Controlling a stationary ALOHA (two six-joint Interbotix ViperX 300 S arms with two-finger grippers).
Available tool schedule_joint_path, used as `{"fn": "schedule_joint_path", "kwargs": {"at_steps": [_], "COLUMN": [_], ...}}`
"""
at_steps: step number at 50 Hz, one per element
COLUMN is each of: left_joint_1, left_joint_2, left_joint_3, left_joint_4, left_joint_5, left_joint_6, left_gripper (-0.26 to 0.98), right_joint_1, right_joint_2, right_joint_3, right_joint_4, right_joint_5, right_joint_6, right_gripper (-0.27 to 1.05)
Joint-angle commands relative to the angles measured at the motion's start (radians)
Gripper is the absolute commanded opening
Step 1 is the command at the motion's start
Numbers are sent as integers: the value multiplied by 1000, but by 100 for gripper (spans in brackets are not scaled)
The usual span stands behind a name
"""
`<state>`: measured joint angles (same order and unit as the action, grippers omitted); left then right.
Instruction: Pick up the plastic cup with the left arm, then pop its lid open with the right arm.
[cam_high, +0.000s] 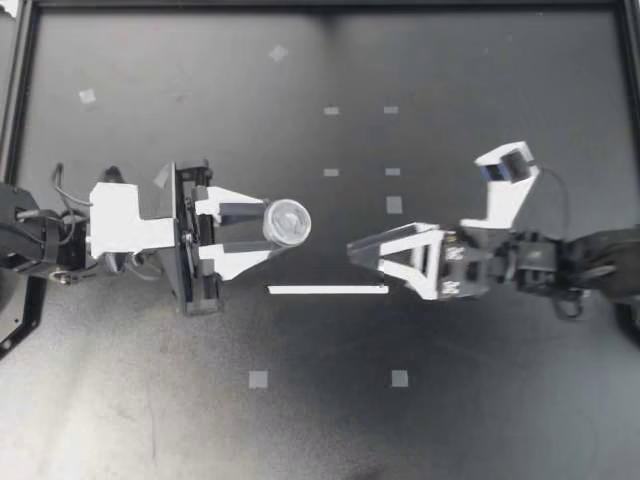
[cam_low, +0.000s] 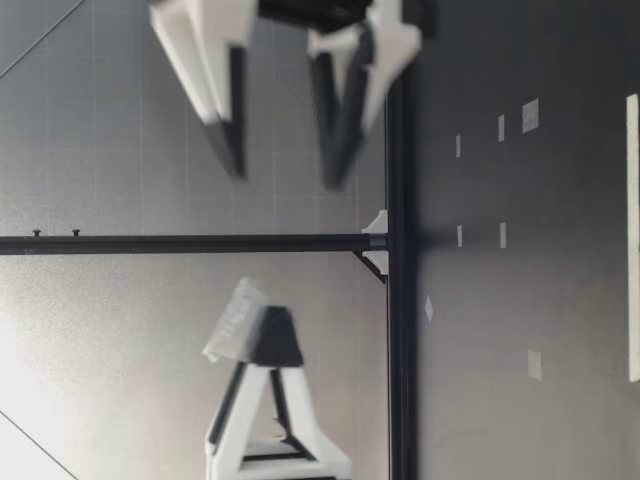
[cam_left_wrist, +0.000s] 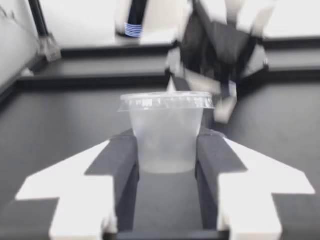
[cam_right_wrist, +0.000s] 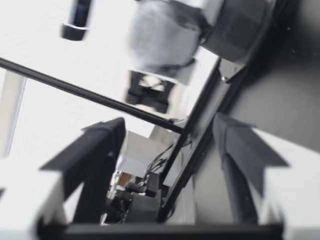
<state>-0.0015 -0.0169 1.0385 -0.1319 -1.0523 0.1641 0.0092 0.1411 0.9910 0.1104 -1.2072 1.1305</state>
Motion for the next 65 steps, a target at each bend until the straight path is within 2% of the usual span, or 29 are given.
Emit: {"fn": "schedule_joint_path", "kwargs": {"at_steps": [1, 21, 31, 38, 50, 58, 65], "left_joint_1": [0, -6, -18, -25, -31, -31, -32], "left_joint_2": [-21, -21, -23, -21, -21, -21, -29], "left_joint_3": [-25, -29, -34, -35, -26, -28, -28], "left_joint_4": [5, 12, 14, 14, 14, 14, 14], "left_joint_5": [-2, 29, 29, 31, 31, 31, 28], "left_joint_6": [3, 5, 8, 3, -11, -37, -89], "left_gripper": [16, 16, 16, 16, 16, 16, 16], "right_joint_1": [-2, -14, -77, -126, -137, -146, -147], "right_joint_2": [23, 2, -26, -46, -210, -287, -350], "right_joint_3": [-52, -117, -138, -164, -112, -54, -49], "right_joint_4": [0, -32, -91, -172, -222, -247, -385], "right_joint_5": [-5, -2, 3, -3, -133, -57, 80], "right_joint_6": [-3, -9, -11, -5, -18, -107, -322], "right_gripper": [70, 70, 70, 70, 70, 69, 70]}}
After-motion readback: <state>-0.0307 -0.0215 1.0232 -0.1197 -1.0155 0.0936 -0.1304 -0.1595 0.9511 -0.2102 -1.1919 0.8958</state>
